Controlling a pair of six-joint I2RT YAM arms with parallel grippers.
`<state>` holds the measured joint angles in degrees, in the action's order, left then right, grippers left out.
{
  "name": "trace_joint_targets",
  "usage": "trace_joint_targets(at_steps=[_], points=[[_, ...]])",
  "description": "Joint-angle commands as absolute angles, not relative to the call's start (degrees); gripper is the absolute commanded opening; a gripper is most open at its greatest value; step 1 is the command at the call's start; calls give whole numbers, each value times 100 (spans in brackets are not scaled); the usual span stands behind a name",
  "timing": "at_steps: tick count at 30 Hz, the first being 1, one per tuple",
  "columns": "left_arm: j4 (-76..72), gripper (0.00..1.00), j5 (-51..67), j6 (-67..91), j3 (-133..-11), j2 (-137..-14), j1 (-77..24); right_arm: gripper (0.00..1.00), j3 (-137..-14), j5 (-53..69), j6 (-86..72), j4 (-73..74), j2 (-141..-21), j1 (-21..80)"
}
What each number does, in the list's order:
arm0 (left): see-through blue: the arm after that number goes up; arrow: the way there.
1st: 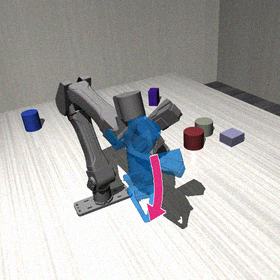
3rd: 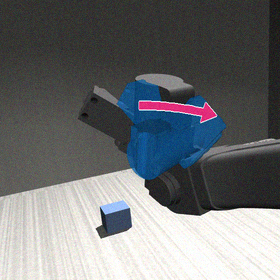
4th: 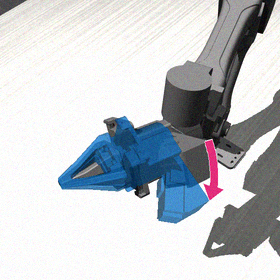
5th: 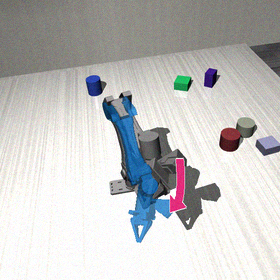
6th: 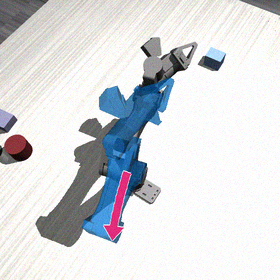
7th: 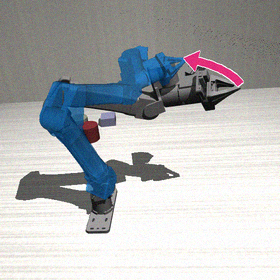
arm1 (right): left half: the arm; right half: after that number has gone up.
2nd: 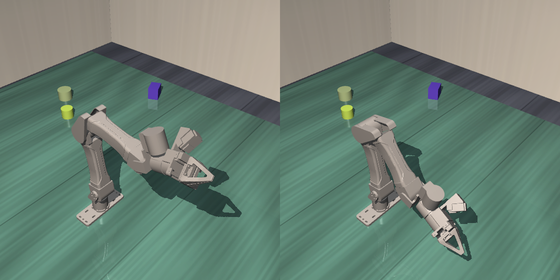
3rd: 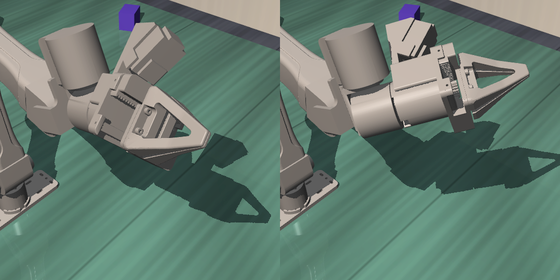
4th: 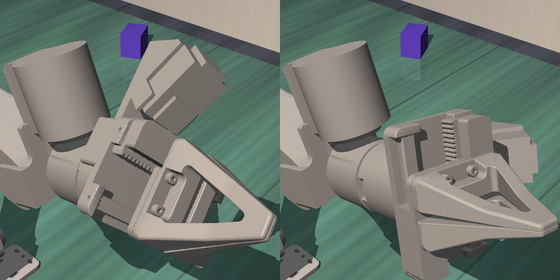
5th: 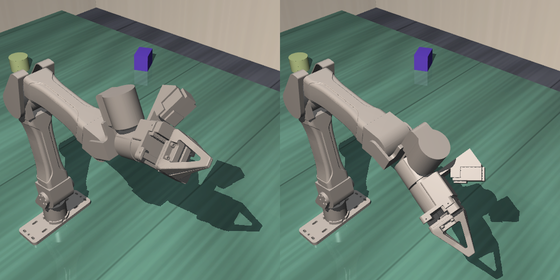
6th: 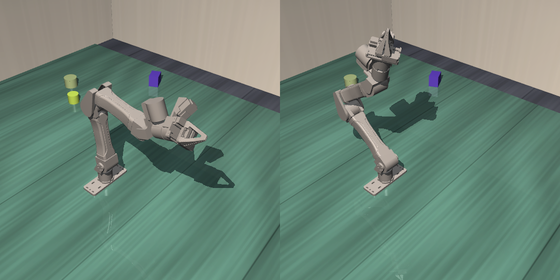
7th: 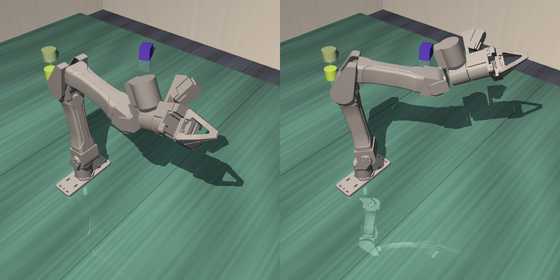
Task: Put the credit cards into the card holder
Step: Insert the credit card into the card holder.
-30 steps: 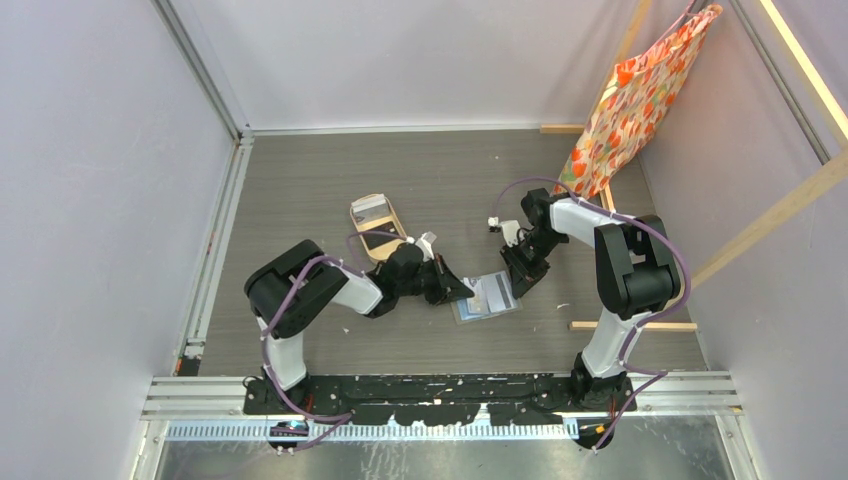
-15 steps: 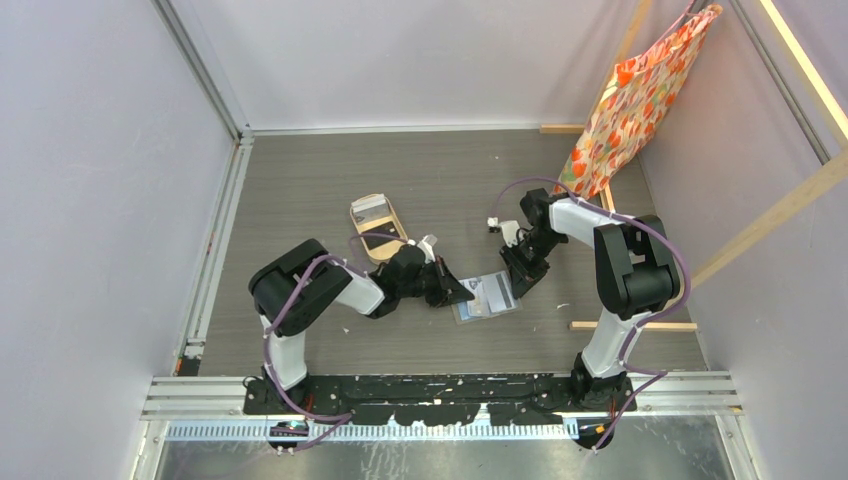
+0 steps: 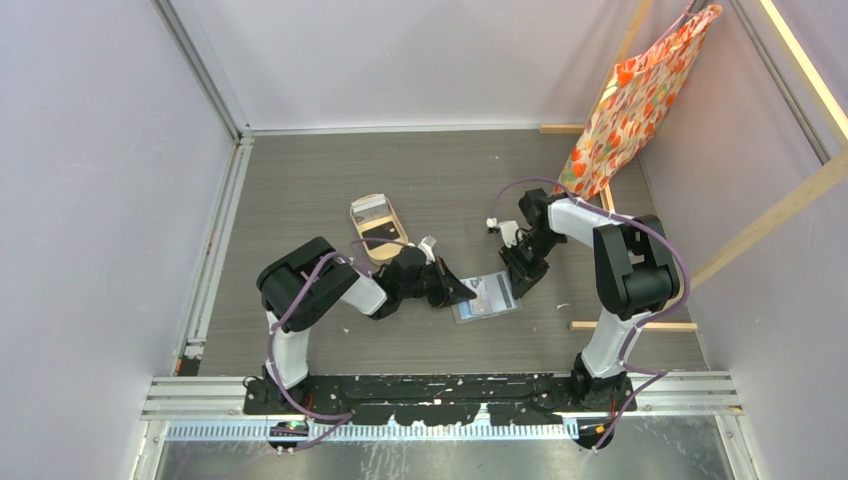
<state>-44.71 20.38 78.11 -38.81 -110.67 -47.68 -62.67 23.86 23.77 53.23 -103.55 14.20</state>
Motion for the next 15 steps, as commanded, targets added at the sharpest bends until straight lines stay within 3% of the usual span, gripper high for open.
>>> trace_joint_targets(at_steps=[1, 15], points=[[-4537, 0, 1667, 7942, -3881, -11169, -4799, 19, -6425, 2403, 2343, 5317, -10178, 1501], [-4438, 0, 1192, 7739, -3920, -11294, -4894, 19, -6416, 2413, 2346, 5317, -10117, 1568]])
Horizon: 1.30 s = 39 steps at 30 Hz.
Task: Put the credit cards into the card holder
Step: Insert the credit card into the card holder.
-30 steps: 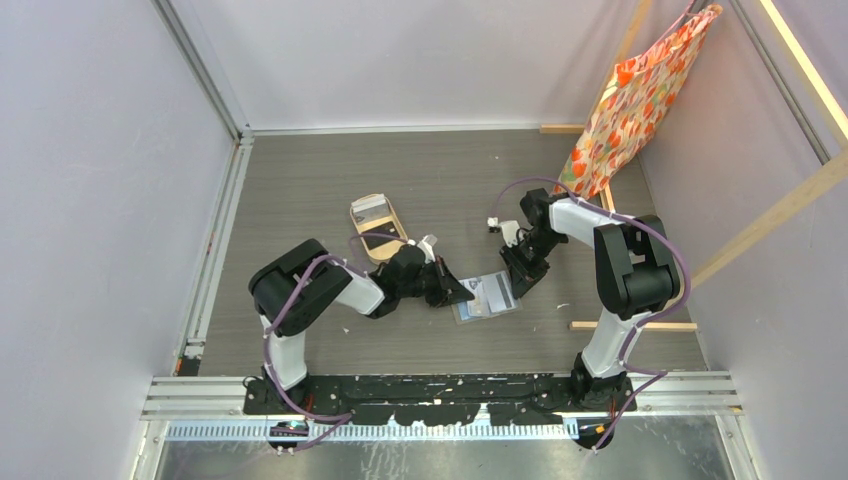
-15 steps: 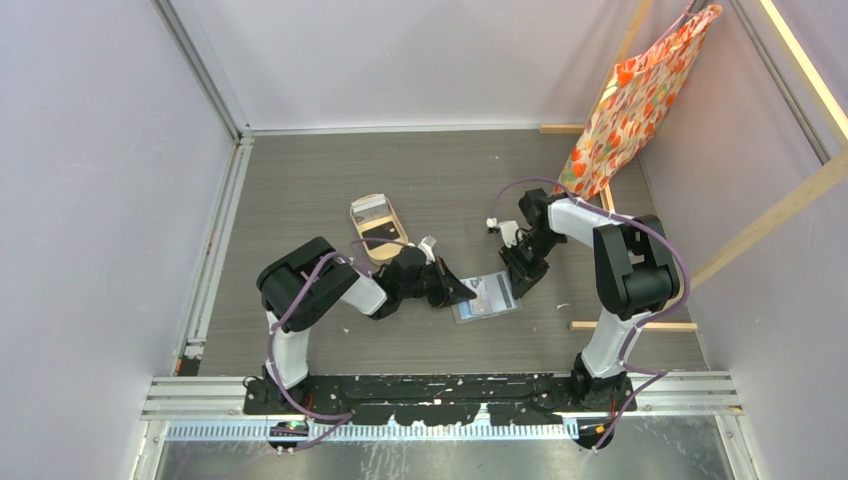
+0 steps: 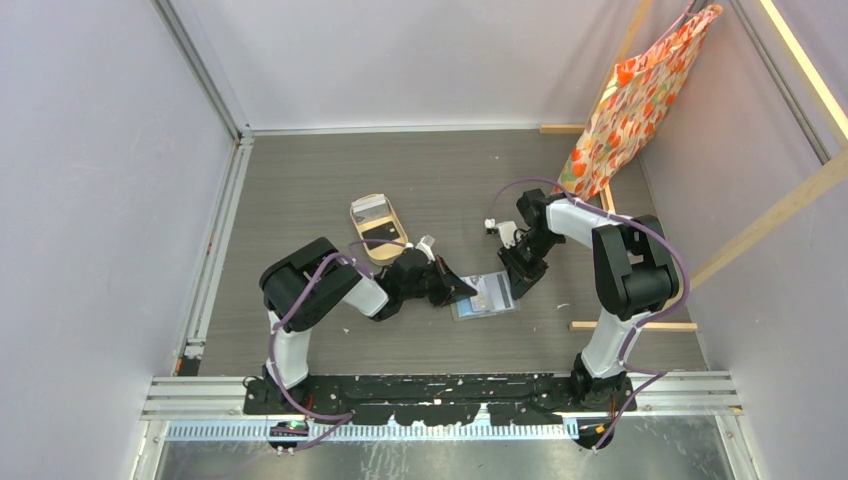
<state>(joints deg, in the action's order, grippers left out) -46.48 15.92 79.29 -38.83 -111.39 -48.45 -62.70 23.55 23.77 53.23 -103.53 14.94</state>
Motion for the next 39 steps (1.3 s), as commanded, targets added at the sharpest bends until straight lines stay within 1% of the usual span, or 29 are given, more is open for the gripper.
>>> trace_joint_targets(at_steps=[1, 17, 22, 24, 27, 29, 33, 35, 37, 39], points=[[-4402, 0, 1181, 7682, -3928, -11287, -4902, 19, -6416, 2421, 2343, 5317, -10108, 1565], [-3942, 1, 990, 7459, -4321, -11384, -5189, 20, -6416, 2486, 2329, 5339, -10075, 1586], [-3534, 11, 848, 7264, -4353, -11211, -5203, 23, -6432, 2478, 2325, 5350, -9971, 1582], [-3259, 16, 735, 7079, -4343, -11025, -5203, 28, -6434, 2444, 2323, 5345, -9862, 1578], [-2620, 23, 633, 6776, -4464, -10735, -5194, 33, -6404, 2368, 2346, 5311, -9633, 1556], [-2174, 27, 597, 6550, -4610, -10572, -5194, 35, -6391, 2303, 2362, 5306, -9490, 1518], [-1572, 32, 609, 6222, -4875, -10393, -5194, 35, -6327, 2313, 2360, 5233, -9169, 1443], [-1366, 32, 642, 6092, -4992, -10380, -5194, 34, -6290, 2640, 2345, 5229, -9069, 1438], [-1227, 33, 667, 6006, -5076, -10402, -5194, 32, -6291, 3434, 2294, 5276, -9086, 1438], [-1078, 32, 680, 5938, -5170, -10415, -5194, 28, -6320, 3993, 2199, 5306, -9244, 1438]])
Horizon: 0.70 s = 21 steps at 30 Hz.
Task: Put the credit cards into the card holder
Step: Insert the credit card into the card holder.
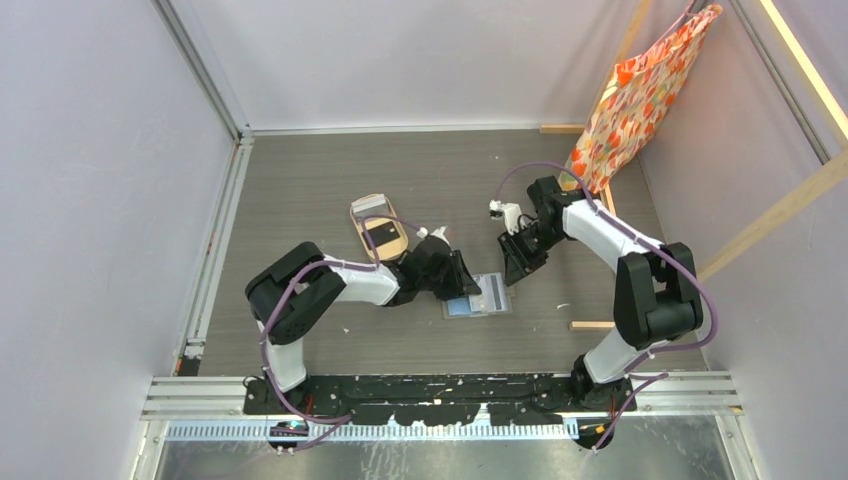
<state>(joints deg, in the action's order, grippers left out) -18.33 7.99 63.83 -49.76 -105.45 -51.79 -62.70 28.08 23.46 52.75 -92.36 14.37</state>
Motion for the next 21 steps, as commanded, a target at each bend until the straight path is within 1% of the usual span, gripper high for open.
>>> trace_joint_targets(at_steps=[1, 6, 9, 12, 21], points=[[-991, 32, 678, 5879, -5221, -10417, -5194, 26, -6339, 4154, 2128, 5290, -9359, 1443], [-756, 31, 713, 5728, -5377, -10428, -5203, 16, -6356, 4453, 1632, 5014, -9881, 1439], [-759, 31, 838, 5713, -5450, -10461, -5201, 13, -6322, 4586, 1409, 4856, -10099, 1438], [-850, 32, 966, 5743, -5507, -10555, -5216, 11, -6337, 4800, 1274, 4771, -10334, 1446], [-825, 36, 1072, 5741, -5612, -10615, -5223, 11, -6404, 4083, 1002, 4725, -10835, 1443]])
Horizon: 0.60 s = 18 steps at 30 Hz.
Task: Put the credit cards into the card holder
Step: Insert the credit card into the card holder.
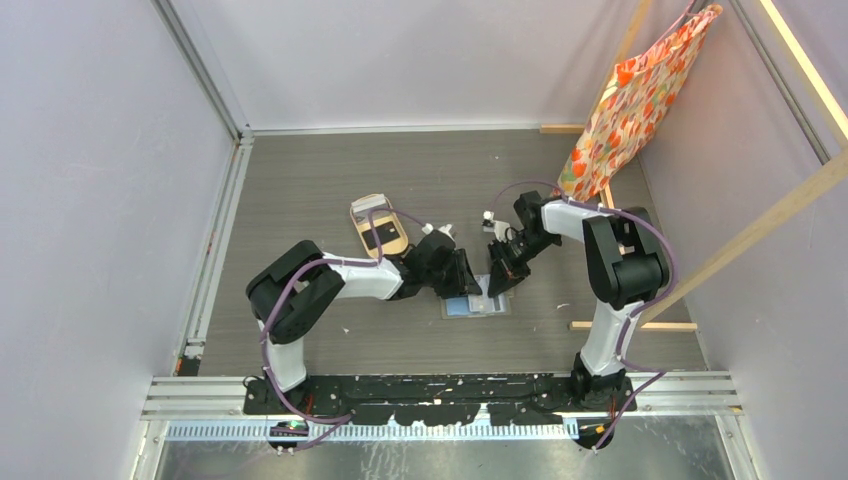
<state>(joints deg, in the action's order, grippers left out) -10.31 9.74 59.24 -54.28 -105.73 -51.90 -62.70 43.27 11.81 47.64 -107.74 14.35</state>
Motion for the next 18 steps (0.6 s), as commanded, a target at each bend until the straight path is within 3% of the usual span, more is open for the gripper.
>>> trace_joint_targets(at_steps=[1, 18], points=[[-761, 37, 1055, 5701, -5640, -10591, -5229, 11, -6413, 4021, 991, 4736, -10860, 1442], [321, 40, 710, 5222, -5792, -10038, -5221, 11, -6489, 3778, 976, 4796, -10962, 1449]])
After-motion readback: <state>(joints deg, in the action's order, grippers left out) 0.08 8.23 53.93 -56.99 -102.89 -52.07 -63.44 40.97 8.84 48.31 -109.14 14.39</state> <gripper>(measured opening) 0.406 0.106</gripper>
